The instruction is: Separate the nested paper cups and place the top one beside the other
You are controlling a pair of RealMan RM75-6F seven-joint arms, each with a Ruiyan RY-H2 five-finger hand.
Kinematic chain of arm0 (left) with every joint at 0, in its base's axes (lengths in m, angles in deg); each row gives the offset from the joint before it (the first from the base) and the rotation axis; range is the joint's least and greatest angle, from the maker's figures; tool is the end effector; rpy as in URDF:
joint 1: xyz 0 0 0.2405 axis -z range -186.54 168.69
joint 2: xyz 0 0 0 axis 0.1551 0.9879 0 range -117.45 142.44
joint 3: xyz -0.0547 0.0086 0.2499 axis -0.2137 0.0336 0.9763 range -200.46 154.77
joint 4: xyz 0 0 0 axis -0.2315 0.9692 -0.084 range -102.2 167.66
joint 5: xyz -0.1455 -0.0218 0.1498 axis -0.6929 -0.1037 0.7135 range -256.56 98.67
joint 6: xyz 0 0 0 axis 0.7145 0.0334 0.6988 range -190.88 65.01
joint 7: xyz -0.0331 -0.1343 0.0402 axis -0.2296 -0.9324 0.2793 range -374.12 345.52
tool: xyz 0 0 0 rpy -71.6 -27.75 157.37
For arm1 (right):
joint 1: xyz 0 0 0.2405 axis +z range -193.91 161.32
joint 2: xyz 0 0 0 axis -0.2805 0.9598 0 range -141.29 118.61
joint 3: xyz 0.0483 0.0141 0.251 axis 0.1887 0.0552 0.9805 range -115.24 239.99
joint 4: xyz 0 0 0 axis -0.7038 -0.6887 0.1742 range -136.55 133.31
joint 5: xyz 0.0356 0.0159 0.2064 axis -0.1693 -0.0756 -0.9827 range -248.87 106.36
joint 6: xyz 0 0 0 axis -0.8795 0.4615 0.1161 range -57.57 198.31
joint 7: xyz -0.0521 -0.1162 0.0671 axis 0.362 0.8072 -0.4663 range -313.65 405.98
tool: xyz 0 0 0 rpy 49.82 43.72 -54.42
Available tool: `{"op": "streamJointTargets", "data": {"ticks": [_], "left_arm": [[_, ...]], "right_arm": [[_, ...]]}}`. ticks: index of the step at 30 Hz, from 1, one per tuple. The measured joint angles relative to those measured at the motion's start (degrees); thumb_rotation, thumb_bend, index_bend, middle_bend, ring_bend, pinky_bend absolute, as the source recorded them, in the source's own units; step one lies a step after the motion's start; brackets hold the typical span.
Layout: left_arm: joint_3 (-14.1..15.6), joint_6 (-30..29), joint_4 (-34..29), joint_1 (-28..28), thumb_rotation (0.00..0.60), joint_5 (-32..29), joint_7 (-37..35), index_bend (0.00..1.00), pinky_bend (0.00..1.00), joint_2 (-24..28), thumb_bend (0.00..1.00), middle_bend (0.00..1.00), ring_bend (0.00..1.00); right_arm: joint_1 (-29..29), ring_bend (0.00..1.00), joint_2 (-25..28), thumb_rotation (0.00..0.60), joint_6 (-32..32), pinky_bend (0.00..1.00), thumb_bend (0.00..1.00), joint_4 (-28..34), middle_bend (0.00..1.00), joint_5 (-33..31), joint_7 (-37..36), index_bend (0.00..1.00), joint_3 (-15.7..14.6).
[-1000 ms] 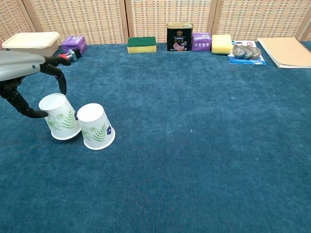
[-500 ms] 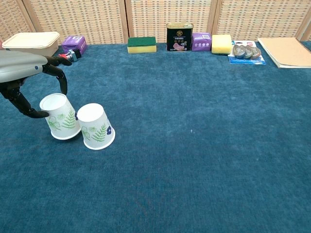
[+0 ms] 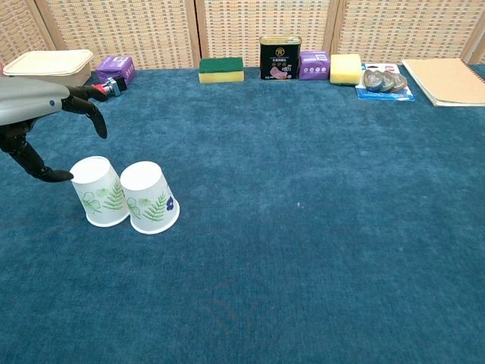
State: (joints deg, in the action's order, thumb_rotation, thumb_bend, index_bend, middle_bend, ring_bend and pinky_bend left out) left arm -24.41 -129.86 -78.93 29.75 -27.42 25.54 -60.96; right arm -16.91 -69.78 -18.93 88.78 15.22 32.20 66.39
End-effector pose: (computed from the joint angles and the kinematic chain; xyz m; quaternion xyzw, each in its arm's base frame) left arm -0.1669 0.2761 0.0435 -0.7557 -0.3742 -0.2627 0.4688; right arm -0.3315 -0.1545 0.2068 0.5381 -0.4122 0.4274 0.5982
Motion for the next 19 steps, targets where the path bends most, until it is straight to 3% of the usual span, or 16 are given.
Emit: {"op": "streamJointTargets", "data": {"ticks": [6,13,19], "left_arm": [[-0.13,-1.02,-2.44,-1.24,0.600,3.05,-2.92,0.00,0.04,3.06,0.18,0.00,0.00],[1.15,-6.02,-3.16,-6.30,0.600,13.47,-11.63,0.00,0.04,8.68,0.13,0.00,0.00],[4.04,-13.65,4.17,-13.76,0.600,26.40,-25.86,0.00,0.04,10.62,0.13,0.00,0.00]], "right_arm": [[0.04,0.00,0.02,0.600,0.10,0.00,0.07,-0.09,0.00,-0.09,-0.09,0.14,0.04],[0.19,0.00,-0.24,0.600,0.30,0.00,0.07,-0.18,0.00,-0.42,0.28,0.14,0.25],[0.35,0.00,-0.88,0.600,0.45,0.00,0.07,-0.16,0.00,-0.95,2.07,0.14,0.48]]}}
